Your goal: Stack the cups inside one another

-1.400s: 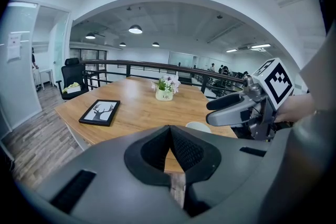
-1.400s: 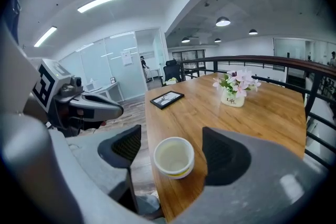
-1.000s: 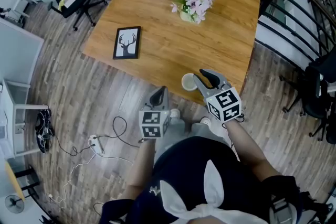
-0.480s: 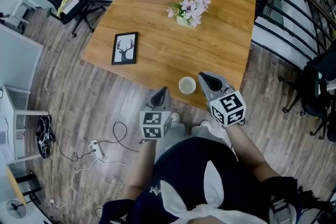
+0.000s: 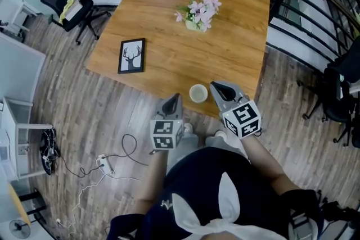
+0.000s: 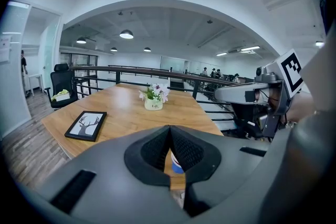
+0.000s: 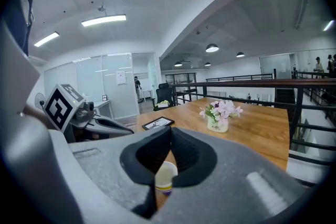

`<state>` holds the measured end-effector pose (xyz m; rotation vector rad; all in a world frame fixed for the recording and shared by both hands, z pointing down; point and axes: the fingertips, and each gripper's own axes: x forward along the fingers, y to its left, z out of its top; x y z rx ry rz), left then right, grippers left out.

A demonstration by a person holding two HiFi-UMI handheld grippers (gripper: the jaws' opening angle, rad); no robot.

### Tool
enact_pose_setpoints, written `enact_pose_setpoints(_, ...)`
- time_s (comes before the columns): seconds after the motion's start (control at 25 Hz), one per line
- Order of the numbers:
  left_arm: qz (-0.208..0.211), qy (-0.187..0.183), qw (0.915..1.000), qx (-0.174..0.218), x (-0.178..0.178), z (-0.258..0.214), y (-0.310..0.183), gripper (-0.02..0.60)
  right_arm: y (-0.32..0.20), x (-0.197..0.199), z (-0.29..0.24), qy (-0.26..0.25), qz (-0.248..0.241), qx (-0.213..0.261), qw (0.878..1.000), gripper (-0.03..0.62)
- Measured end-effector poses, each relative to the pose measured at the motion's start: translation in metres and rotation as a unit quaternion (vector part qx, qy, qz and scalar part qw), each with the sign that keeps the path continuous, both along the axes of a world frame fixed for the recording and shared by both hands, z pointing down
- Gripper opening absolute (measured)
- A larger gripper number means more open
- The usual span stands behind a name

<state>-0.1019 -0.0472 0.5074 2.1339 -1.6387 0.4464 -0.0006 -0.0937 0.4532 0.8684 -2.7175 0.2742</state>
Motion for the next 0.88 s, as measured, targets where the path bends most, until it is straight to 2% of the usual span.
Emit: enact_pose_setpoints(0.88, 0.002, -0.002, 1.0000, -0.002, 0.003, 0.003, 0.006, 0.017, 0.012, 0.003, 0.008, 0.016, -0.002, -0.004, 1.000, -0.003)
